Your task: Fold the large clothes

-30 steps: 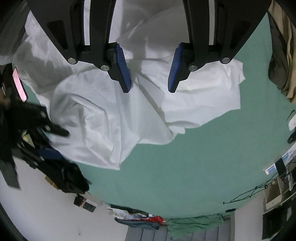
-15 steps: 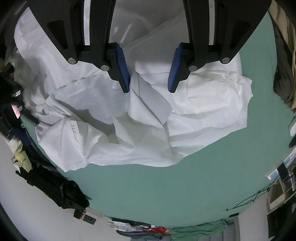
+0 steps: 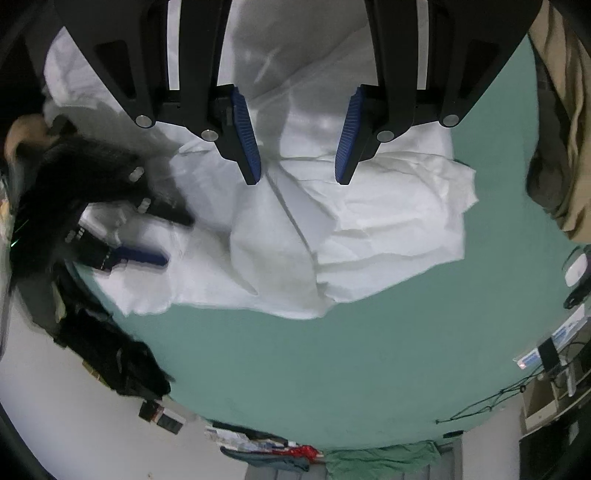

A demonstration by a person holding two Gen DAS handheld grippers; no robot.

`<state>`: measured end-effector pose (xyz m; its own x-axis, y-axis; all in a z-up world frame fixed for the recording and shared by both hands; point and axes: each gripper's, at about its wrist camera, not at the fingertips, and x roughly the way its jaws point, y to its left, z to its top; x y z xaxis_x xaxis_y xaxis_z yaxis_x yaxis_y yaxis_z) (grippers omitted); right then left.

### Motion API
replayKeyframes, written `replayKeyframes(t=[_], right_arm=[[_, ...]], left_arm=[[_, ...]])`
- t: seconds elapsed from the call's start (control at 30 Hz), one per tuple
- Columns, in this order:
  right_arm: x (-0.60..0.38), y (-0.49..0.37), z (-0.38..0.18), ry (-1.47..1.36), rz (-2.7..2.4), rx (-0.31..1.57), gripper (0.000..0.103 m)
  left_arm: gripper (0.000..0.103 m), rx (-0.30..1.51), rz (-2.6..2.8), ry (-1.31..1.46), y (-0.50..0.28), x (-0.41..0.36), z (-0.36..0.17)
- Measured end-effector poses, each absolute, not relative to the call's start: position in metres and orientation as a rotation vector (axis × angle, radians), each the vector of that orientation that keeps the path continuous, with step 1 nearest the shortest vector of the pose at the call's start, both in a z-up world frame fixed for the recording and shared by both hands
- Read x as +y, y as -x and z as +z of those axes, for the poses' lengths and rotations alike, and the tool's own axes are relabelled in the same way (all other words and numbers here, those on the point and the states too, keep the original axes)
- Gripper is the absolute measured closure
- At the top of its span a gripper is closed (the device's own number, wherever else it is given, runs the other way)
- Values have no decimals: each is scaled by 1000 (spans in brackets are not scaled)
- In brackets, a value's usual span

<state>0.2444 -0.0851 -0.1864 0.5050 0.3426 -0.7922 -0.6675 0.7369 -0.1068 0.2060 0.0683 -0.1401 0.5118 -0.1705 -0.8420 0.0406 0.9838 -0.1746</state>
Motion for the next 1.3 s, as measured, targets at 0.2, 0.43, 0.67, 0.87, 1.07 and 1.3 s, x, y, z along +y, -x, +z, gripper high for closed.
replayKeyframes(t=[0.2,0.43,0.67,0.87,1.07,1.3], right_arm=[[-108,-231,-174,488,572,836,47],[-145,-223,-135,418,458,703,46],[-192,-254,-146,239,320,773,46],[-172,-232,-165,279,485,846,46],[-153,-203,-138,400,566,707,46],[-183,-261,-124,394,246,644,46]], left_arm=[[58,911,-141,236,-203,81,-113],[58,930,-85,213,-224,78,-139],[59,991,-61,167,-219,76,-166],[58,947,-54,229,-210,84,-152],[58,849,-121,261,-204,80,-129],[58,1010,-82,148,-220,65,-165]])
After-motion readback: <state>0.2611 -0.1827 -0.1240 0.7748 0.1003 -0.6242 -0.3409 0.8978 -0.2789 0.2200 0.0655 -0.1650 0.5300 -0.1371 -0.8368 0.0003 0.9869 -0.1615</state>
